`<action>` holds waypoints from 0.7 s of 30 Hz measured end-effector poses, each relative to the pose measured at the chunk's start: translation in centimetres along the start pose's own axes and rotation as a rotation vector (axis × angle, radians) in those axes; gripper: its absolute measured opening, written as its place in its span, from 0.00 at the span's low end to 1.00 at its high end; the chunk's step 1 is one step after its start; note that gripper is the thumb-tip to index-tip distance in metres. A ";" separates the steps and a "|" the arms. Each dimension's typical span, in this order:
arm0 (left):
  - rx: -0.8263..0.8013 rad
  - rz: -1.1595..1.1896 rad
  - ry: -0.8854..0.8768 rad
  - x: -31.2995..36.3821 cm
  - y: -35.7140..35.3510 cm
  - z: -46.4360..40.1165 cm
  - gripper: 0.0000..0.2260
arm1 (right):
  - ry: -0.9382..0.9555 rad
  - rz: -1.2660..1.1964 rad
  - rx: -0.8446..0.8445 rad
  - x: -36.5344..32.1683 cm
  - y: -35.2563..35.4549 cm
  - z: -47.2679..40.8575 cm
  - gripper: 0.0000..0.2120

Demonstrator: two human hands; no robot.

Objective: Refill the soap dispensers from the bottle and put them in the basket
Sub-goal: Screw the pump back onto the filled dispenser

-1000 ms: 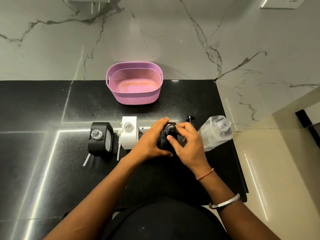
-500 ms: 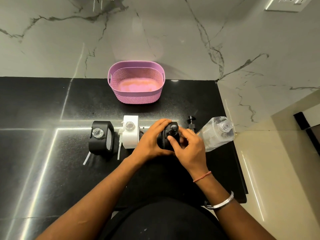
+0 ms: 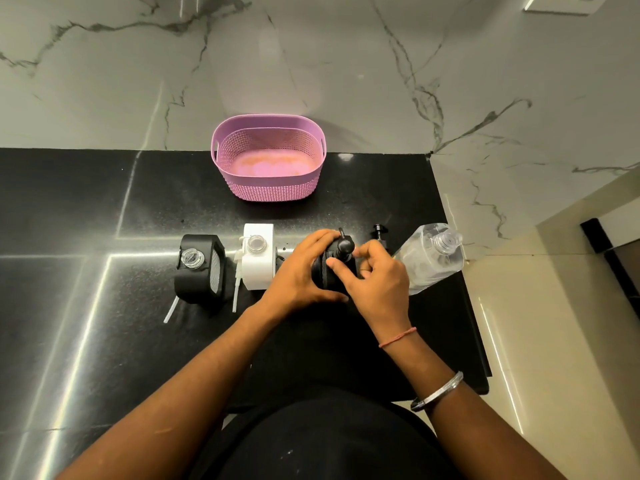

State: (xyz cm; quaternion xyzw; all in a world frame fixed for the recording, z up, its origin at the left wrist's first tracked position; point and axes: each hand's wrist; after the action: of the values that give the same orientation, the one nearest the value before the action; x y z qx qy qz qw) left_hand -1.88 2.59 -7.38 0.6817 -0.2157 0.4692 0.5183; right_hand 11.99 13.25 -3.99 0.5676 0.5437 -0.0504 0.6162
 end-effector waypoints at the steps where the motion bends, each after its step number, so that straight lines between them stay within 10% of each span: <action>1: 0.003 0.001 -0.002 -0.1 0.0 0.0 0.48 | -0.013 0.002 -0.007 -0.1 -0.1 -0.1 0.19; 7: 0.009 0.008 -0.008 0.2 -0.1 0.1 0.46 | 0.003 -0.176 -0.068 -0.1 -0.3 0.4 0.10; 13: -0.010 0.017 -0.013 0.3 0.1 0.0 0.48 | -0.126 -0.113 -0.007 -0.3 -0.9 -0.4 0.27; 21: -0.004 0.004 0.008 0.0 0.1 -0.1 0.48 | -0.141 -0.311 -0.005 0.7 -1.1 -0.1 0.12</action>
State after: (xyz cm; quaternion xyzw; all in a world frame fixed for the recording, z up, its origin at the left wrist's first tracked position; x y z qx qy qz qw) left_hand -1.99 2.62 -7.28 0.6786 -0.2160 0.4725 0.5193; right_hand 11.53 13.33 -5.20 0.4701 0.5806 -0.1835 0.6389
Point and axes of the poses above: each hand's wrist, its own z-axis away from the middle knuckle, its own y-axis out of the back of the hand, x = y × z, and after that the axes turned 1 degree about -z, right-handed
